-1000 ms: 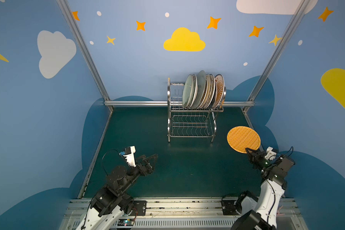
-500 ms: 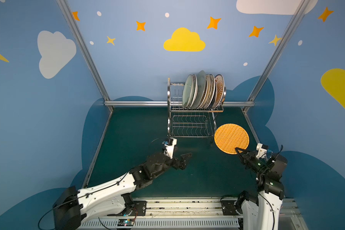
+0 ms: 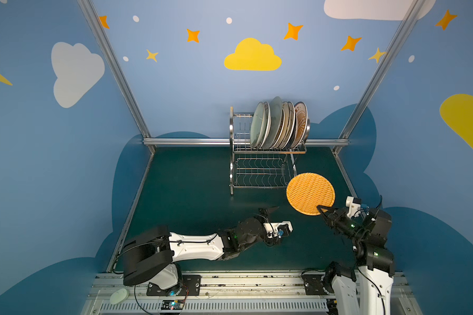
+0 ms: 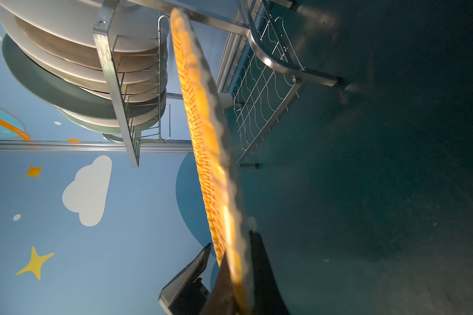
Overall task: Load plates into a dish rack
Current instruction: Place the plate on the dish rack.
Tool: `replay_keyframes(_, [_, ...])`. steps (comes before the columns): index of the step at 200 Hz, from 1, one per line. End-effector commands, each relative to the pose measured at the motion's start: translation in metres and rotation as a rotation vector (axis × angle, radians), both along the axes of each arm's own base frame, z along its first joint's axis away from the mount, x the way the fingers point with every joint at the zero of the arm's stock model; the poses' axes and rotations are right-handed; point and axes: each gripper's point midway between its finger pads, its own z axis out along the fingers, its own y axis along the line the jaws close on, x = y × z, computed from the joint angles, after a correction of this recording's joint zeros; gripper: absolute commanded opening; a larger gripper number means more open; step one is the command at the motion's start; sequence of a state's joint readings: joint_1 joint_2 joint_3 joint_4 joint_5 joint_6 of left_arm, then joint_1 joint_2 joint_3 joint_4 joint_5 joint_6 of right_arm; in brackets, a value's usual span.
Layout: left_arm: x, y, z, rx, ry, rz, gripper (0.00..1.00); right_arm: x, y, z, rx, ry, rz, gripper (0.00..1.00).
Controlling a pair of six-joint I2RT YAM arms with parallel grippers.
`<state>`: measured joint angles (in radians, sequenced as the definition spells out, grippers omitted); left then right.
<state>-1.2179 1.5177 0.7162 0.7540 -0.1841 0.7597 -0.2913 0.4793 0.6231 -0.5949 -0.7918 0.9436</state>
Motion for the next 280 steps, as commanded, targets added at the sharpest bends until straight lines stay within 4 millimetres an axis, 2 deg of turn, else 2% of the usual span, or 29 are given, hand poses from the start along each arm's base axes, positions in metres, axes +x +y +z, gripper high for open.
replay_keyframes(1, [-0.008,-0.012,0.040,-0.084,-0.219,-0.014,0.97,-0.003,0.002,0.013,-0.023,-0.041,0.010,0.00])
replay_keyframes(30, [-0.015,-0.028,0.031,-0.021,-0.281,-0.054,0.94,-0.007,0.005,0.011,-0.016,-0.027,0.020,0.00])
replay_keyframes(68, [-0.004,-0.043,0.028,0.005,-0.312,-0.019,0.85,-0.011,0.008,0.014,-0.018,-0.037,0.025,0.00])
replay_keyframes(109, [0.003,-0.057,0.025,-0.004,-0.349,-0.002,0.82,-0.014,0.011,0.011,-0.013,-0.016,0.036,0.00])
replay_keyframes(134, [0.008,-0.063,0.021,0.001,-0.344,0.011,0.76,-0.016,0.012,0.011,-0.005,-0.008,0.039,0.00])
replay_keyframes(166, [0.018,-0.073,0.017,0.017,-0.338,0.039,0.59,-0.017,0.013,0.009,-0.009,-0.004,0.041,0.00])
replay_keyframes(199, [0.029,-0.079,0.013,0.038,-0.343,0.091,0.18,-0.017,0.013,0.007,-0.006,0.001,0.044,0.00])
replay_keyframes(209, [0.032,-0.078,0.015,0.033,-0.347,0.119,0.09,-0.016,0.014,0.007,-0.002,0.003,0.045,0.00])
replay_keyframes(221, [0.033,-0.076,0.017,0.025,-0.351,0.138,0.04,-0.016,0.014,0.008,0.004,0.003,0.047,0.00])
replay_keyframes(246, [0.026,-0.070,0.024,0.011,-0.354,0.155,0.04,-0.014,0.018,0.015,0.004,-0.027,0.071,0.00])
replay_keyframes(265, [0.014,-0.066,0.028,-0.001,-0.344,0.144,0.04,-0.011,0.018,0.022,-0.025,-0.071,0.080,0.51])
replay_keyframes(270, [0.010,-0.065,0.030,-0.003,-0.342,0.141,0.04,-0.009,0.018,0.023,-0.034,-0.086,0.079,0.61])
replay_keyframes(280, [0.003,-0.061,0.033,-0.006,-0.337,0.137,0.04,-0.004,0.017,0.027,-0.051,-0.114,0.077,0.75])
